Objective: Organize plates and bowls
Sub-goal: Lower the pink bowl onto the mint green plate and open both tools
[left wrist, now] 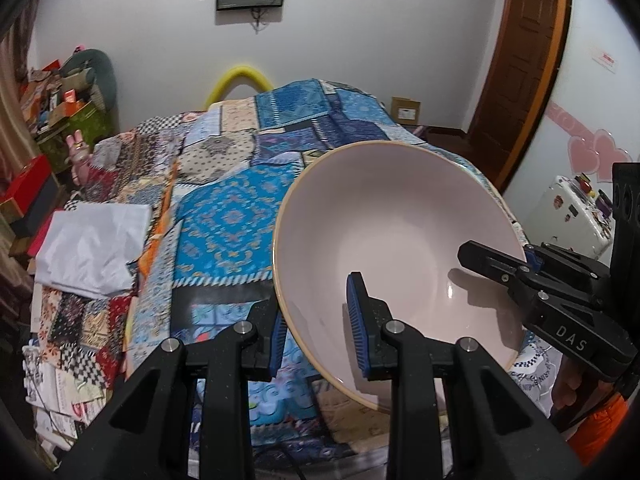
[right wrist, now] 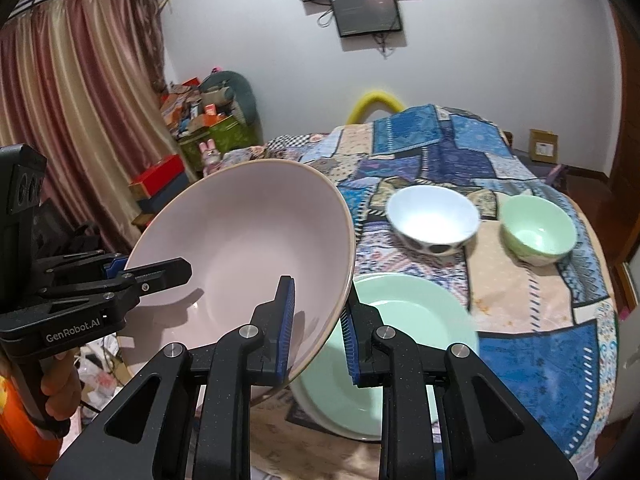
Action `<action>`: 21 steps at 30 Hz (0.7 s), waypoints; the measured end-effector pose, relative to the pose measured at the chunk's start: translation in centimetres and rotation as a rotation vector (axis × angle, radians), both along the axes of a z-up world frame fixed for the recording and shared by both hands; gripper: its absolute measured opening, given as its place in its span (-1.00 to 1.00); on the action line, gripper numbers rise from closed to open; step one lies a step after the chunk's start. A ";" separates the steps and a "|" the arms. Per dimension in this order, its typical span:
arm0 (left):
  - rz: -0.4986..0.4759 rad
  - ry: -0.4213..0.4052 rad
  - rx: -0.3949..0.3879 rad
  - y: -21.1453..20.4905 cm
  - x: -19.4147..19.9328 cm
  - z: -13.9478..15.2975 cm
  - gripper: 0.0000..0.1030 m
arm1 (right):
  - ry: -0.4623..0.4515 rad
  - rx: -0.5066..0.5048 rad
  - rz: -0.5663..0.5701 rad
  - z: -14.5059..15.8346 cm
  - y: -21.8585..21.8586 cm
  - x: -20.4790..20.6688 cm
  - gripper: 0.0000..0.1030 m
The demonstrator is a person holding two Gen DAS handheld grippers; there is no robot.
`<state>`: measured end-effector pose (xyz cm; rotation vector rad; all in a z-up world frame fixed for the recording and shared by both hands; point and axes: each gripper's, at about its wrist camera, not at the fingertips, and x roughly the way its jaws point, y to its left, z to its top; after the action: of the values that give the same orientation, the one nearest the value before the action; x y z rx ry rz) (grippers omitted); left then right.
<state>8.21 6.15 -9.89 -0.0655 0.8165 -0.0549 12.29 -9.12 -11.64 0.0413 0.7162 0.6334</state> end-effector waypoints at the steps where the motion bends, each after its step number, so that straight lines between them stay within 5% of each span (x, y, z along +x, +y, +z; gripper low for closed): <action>1: 0.007 0.002 0.001 0.4 -0.2 -0.1 -0.46 | 0.002 0.000 0.007 -0.1 0.3 0.0 -0.61; 21: 0.141 0.103 -0.041 8.2 -1.0 -4.7 -0.46 | 0.118 -0.043 0.132 -4.3 7.5 1.5 -0.61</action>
<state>7.25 14.32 -14.64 -0.1653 0.9117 0.0656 13.77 -1.61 -15.94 -0.0087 0.8515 0.7463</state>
